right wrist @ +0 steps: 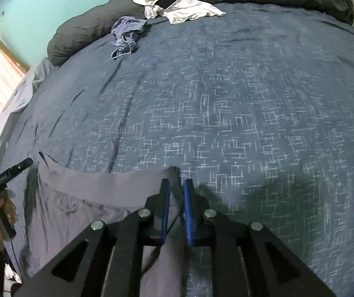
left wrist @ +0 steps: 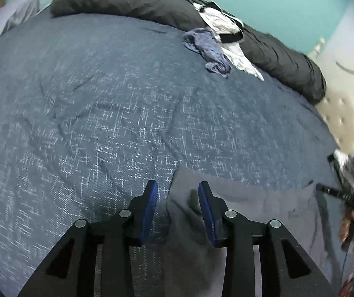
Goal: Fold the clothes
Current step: 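Lower the stretched grey garment toward the bed with both tools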
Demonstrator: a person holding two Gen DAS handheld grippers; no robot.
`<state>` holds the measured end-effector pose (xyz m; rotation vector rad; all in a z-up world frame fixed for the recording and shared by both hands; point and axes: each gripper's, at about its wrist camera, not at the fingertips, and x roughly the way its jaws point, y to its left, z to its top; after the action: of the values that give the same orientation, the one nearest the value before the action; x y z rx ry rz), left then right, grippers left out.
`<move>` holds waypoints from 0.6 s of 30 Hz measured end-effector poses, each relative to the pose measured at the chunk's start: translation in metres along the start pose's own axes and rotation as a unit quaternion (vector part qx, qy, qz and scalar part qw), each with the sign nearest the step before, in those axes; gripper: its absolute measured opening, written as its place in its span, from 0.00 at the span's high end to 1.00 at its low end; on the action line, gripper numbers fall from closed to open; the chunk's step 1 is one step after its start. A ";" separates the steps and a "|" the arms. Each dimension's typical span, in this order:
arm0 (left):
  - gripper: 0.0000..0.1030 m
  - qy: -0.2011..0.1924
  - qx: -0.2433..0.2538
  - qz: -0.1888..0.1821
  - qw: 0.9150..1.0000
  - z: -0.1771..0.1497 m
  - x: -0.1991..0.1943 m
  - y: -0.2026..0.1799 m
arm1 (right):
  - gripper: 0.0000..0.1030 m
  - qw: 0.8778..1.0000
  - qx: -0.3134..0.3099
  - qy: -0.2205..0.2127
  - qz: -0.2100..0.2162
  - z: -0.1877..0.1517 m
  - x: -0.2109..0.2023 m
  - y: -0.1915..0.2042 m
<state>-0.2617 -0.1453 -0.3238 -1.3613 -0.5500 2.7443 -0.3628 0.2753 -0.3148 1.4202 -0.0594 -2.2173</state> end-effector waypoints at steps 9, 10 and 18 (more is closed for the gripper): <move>0.64 0.022 0.019 -0.006 1.000 -0.002 0.014 0.000 | 0.76 0.998 -0.058 0.007 -0.002 -0.004 0.013 0.015; 0.64 0.024 0.022 -0.007 0.999 -0.003 0.016 0.000 | 0.76 0.998 -0.064 0.008 -0.003 -0.004 0.015 0.018; 0.98 0.017 0.038 0.000 0.999 -0.002 0.019 -0.007 | 0.95 0.994 -0.103 -0.002 -0.027 -0.005 0.022 0.028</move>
<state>-0.2728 -0.1347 -0.3369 -1.3885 -0.4379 2.7057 -0.3551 0.2426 -0.3266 1.3192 0.2022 -2.1980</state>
